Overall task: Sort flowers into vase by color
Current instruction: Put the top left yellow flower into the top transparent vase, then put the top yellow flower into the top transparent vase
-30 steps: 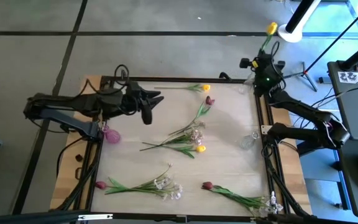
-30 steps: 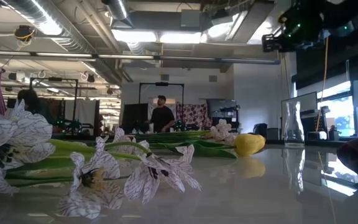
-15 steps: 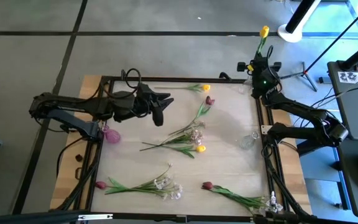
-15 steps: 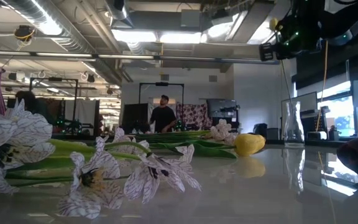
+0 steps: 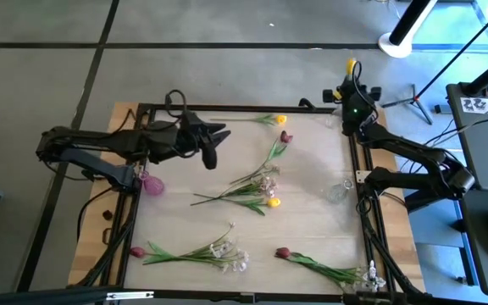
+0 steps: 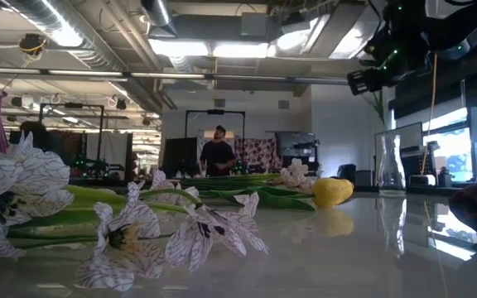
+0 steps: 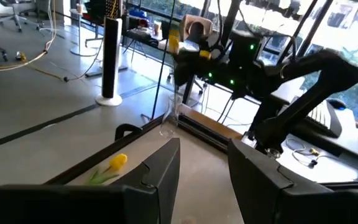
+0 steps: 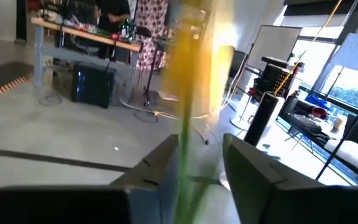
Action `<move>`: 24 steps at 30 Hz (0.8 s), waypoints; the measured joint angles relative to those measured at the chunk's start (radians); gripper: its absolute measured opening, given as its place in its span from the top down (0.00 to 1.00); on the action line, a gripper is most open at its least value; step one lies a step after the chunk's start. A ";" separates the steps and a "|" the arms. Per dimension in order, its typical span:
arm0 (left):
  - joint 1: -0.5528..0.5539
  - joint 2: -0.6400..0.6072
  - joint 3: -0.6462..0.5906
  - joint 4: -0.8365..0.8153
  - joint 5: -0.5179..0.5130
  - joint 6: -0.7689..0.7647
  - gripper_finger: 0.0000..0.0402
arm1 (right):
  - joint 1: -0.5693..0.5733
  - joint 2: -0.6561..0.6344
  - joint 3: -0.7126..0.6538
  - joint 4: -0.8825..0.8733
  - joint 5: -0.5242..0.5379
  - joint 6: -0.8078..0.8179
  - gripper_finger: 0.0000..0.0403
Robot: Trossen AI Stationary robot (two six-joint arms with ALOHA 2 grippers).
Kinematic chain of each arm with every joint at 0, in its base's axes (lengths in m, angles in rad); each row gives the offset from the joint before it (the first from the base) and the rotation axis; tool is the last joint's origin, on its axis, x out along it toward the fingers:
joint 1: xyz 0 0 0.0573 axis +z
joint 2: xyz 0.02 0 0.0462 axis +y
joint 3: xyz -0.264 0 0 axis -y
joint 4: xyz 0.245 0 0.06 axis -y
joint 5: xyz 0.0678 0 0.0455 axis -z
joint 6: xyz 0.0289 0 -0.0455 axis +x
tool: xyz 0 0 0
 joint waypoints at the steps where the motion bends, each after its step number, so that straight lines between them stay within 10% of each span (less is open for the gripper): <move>1: 0.000 -0.016 0.000 -0.018 -0.002 0.000 0.67 | 0.000 -0.007 0.006 -0.035 -0.006 0.000 0.65; 16: -0.003 -0.156 0.000 -0.189 -0.149 -0.009 0.67 | 0.000 -0.059 0.347 -0.933 -0.190 0.450 0.56; 24: 0.019 -0.118 0.000 -0.230 -0.180 -0.028 0.67 | 0.000 -0.059 0.537 -1.410 -0.476 0.711 0.55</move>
